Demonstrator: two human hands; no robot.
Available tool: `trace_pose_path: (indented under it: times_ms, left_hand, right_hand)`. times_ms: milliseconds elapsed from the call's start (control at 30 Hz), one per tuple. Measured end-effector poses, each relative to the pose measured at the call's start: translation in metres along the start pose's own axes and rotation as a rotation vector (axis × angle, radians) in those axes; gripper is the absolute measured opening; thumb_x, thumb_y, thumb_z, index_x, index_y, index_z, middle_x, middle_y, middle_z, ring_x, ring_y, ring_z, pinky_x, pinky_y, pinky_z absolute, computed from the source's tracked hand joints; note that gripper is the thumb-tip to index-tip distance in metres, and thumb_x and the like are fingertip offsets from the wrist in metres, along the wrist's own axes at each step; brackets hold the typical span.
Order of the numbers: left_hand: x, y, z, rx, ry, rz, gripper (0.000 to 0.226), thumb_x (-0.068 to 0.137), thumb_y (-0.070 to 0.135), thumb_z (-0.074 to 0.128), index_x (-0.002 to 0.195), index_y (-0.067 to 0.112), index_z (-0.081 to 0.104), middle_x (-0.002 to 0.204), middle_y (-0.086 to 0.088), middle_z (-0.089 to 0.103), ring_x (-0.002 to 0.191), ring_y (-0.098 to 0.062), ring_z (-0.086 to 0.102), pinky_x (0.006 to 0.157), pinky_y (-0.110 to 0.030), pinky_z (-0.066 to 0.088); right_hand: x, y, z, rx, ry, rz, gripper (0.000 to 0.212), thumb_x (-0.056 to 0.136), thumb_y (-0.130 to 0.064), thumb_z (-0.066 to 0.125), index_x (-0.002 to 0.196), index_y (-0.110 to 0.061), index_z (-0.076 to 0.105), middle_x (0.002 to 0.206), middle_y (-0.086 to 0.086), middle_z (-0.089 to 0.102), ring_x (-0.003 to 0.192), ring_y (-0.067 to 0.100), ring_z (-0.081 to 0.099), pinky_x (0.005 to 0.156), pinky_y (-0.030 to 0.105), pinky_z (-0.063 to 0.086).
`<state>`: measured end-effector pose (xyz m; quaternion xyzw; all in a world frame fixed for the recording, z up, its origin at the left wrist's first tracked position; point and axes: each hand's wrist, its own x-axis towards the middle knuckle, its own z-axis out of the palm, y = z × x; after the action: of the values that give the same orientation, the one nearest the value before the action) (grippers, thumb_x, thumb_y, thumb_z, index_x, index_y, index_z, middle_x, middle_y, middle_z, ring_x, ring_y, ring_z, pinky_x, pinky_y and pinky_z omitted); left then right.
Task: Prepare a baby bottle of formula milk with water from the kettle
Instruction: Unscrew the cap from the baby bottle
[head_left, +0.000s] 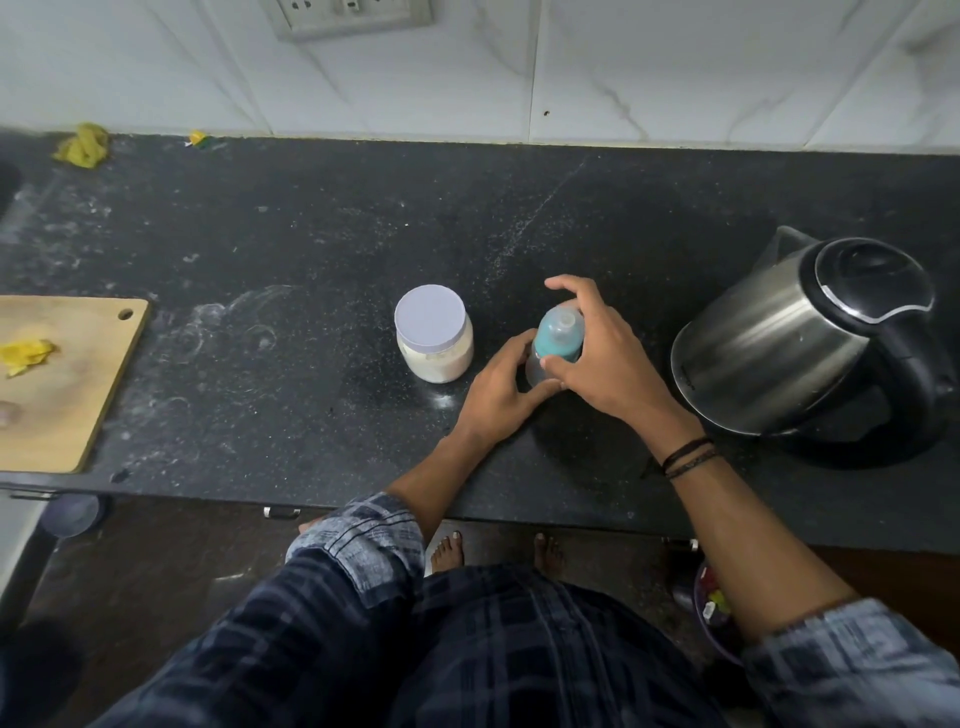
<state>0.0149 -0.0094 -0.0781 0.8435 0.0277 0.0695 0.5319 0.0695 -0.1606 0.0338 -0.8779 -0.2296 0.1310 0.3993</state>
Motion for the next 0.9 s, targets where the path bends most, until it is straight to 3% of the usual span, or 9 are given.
trace_pose_path:
  times_ms: [100, 233, 367, 467, 667, 733, 800, 900]
  left_hand:
    - [-0.0005, -0.0009, 0.0002, 0.003, 0.005, 0.004, 0.063, 0.090, 0.052, 0.072, 0.145, 0.036, 0.046, 0.135, 0.025, 0.056, 0.121, 0.004, 0.058, 0.096, -0.013, 0.047]
    - [0.0008, -0.0019, 0.0001, 0.016, -0.007, 0.004, 0.067, 0.089, 0.056, 0.072, 0.147, 0.034, 0.045, 0.142, 0.015, 0.058, 0.124, -0.001, 0.058, 0.101, -0.024, 0.051]
    - [0.0002, -0.0015, 0.0004, 0.016, 0.001, 0.013, 0.066, 0.089, 0.053, 0.072, 0.146, 0.034, 0.045, 0.140, 0.016, 0.058, 0.123, 0.002, 0.058, 0.099, -0.020, 0.049]
    - [0.0005, -0.0018, 0.0004, 0.015, 0.000, 0.014, 0.068, 0.088, 0.056, 0.072, 0.146, 0.035, 0.045, 0.141, 0.015, 0.058, 0.125, 0.000, 0.058, 0.101, -0.024, 0.051]
    - [0.0003, -0.0027, 0.0002, 0.014, 0.008, 0.024, 0.066, 0.088, 0.054, 0.073, 0.146, 0.036, 0.045, 0.139, 0.020, 0.057, 0.123, 0.003, 0.057, 0.098, -0.016, 0.048]
    - [0.0005, -0.0036, 0.0003, 0.017, 0.009, 0.026, 0.067, 0.088, 0.055, 0.073, 0.146, 0.037, 0.044, 0.140, 0.019, 0.057, 0.124, 0.003, 0.057, 0.099, -0.015, 0.048]
    - [0.0004, -0.0039, 0.0006, 0.019, 0.013, 0.026, 0.066, 0.089, 0.053, 0.073, 0.146, 0.038, 0.044, 0.138, 0.022, 0.056, 0.123, 0.003, 0.058, 0.098, -0.014, 0.047]
    - [0.0007, -0.0053, 0.0016, 0.018, 0.025, 0.039, 0.064, 0.090, 0.049, 0.073, 0.146, 0.036, 0.045, 0.137, 0.028, 0.054, 0.123, 0.002, 0.058, 0.098, -0.014, 0.048]
  right_hand:
    - [-0.0004, -0.0013, 0.0004, 0.014, -0.006, -0.019, 0.095, 0.076, -0.017, 0.090, 0.152, -0.038, 0.036, 0.140, -0.006, 0.044, 0.132, 0.017, 0.046, 0.106, 0.036, 0.043]
    - [-0.0005, -0.0006, -0.0005, -0.020, -0.008, -0.012, 0.085, 0.081, -0.008, 0.084, 0.149, -0.034, 0.039, 0.130, -0.011, 0.048, 0.128, 0.018, 0.048, 0.107, 0.044, 0.048]
    - [0.0002, -0.0007, -0.0001, -0.011, 0.005, -0.022, 0.092, 0.077, -0.016, 0.090, 0.151, -0.035, 0.039, 0.140, -0.005, 0.044, 0.130, 0.017, 0.046, 0.105, 0.037, 0.044]
    - [0.0005, 0.0005, 0.0003, -0.033, -0.003, -0.011, 0.084, 0.082, -0.012, 0.086, 0.148, -0.034, 0.040, 0.135, -0.009, 0.049, 0.130, 0.017, 0.047, 0.107, 0.041, 0.046]
    - [0.0021, 0.0023, 0.0007, -0.028, 0.008, -0.022, 0.088, 0.078, -0.016, 0.089, 0.149, -0.034, 0.041, 0.137, -0.008, 0.041, 0.130, 0.015, 0.045, 0.103, 0.034, 0.043]
    - [0.0017, 0.0031, 0.0006, -0.034, -0.007, -0.011, 0.085, 0.081, -0.010, 0.085, 0.149, -0.035, 0.040, 0.132, -0.012, 0.044, 0.128, 0.014, 0.045, 0.103, 0.036, 0.045]
    - [0.0010, 0.0031, 0.0014, -0.026, -0.009, -0.029, 0.088, 0.079, -0.004, 0.083, 0.149, -0.034, 0.040, 0.137, -0.010, 0.043, 0.130, 0.016, 0.045, 0.104, 0.035, 0.045]
    - [-0.0003, 0.0024, 0.0043, -0.037, 0.040, -0.053, 0.089, 0.077, -0.012, 0.089, 0.151, -0.030, 0.043, 0.146, -0.003, 0.036, 0.135, 0.017, 0.042, 0.108, 0.032, 0.042]
